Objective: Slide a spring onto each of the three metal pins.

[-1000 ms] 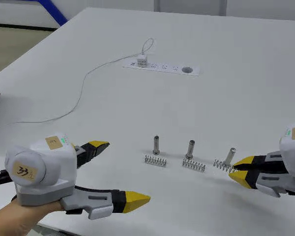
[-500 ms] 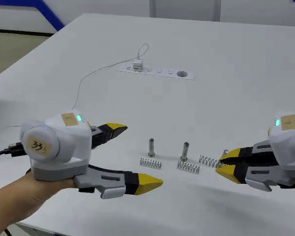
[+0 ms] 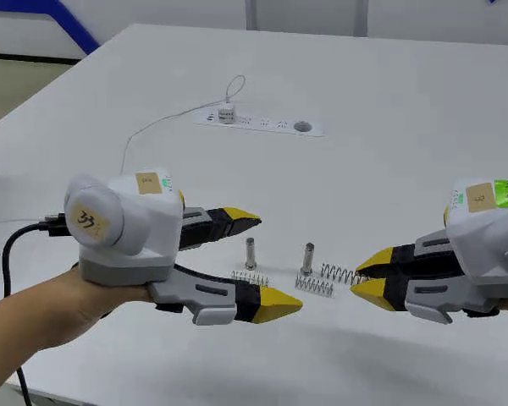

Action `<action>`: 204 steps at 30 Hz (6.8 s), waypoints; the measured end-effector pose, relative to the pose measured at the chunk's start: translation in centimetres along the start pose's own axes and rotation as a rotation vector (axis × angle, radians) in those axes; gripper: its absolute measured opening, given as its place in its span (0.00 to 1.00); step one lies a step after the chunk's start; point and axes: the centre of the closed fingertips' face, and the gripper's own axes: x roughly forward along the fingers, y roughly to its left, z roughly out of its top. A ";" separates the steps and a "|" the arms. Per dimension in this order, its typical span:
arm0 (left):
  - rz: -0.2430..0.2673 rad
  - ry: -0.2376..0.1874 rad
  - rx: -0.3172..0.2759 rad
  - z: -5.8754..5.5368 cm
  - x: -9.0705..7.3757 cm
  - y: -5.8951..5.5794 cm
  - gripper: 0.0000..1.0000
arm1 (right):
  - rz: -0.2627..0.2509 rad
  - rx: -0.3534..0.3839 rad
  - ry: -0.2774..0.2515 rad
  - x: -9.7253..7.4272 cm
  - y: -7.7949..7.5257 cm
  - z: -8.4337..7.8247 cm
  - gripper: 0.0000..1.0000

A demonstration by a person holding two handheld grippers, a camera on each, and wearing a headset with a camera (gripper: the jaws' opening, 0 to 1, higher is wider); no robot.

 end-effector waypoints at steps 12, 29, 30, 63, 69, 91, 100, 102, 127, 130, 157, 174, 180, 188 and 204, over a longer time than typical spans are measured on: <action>-0.093 0.020 0.033 -0.1 1.2 -1.6 0.52 | 0.039 -0.039 -0.020 0.3 1.0 1.3 0.11; -0.182 0.067 0.116 -0.9 2.4 -3.3 0.28 | 0.095 -0.093 -0.039 0.7 2.6 2.3 0.11; -0.185 0.071 0.119 -1.0 2.4 -3.3 0.27 | 0.097 -0.096 -0.036 0.8 2.6 2.3 0.11; -0.227 0.137 0.289 -1.3 2.1 -4.4 0.10 | 0.088 -0.188 -0.032 1.3 3.2 1.7 0.15; -0.225 0.148 0.307 -1.4 2.0 -4.2 0.10 | 0.099 -0.165 -0.040 1.3 3.4 1.9 0.11; -0.187 0.131 0.319 -0.6 1.8 -4.1 0.10 | 0.137 -0.051 -0.188 -0.7 3.8 5.2 0.10; -0.189 0.127 0.308 -0.6 2.3 -4.3 0.10 | 0.147 -0.017 -0.257 -0.6 4.0 6.9 0.11; -0.187 0.124 0.303 -0.5 2.3 -4.3 0.10 | 0.145 -0.016 -0.263 -0.5 4.0 7.2 0.10; -0.098 0.107 0.186 -0.8 1.8 -2.5 0.40 | 0.062 0.020 -0.262 -1.1 1.6 8.2 0.10; -0.079 0.097 0.145 -0.8 1.4 -2.0 0.51 | 0.034 0.033 -0.250 -1.5 0.5 7.6 0.10; 0.112 0.099 -0.001 -2.4 -3.5 3.8 0.78 | -0.175 0.164 -0.147 -3.1 -7.2 2.0 0.10; 0.141 0.072 -0.058 -2.6 -4.2 4.3 0.95 | -0.196 0.196 -0.051 -2.0 -8.5 -0.9 0.10; 0.152 0.038 -0.101 -2.0 -4.5 4.5 1.00 | -0.199 0.250 -0.026 -1.6 -8.8 -1.9 0.10; 0.168 0.055 -0.108 -2.7 -4.8 4.8 1.00 | -0.187 0.289 -0.015 -1.0 -8.7 -2.5 0.11; 0.169 0.058 -0.123 -3.1 -5.1 4.5 1.00 | -0.186 0.304 0.042 0.3 -8.4 -3.7 0.11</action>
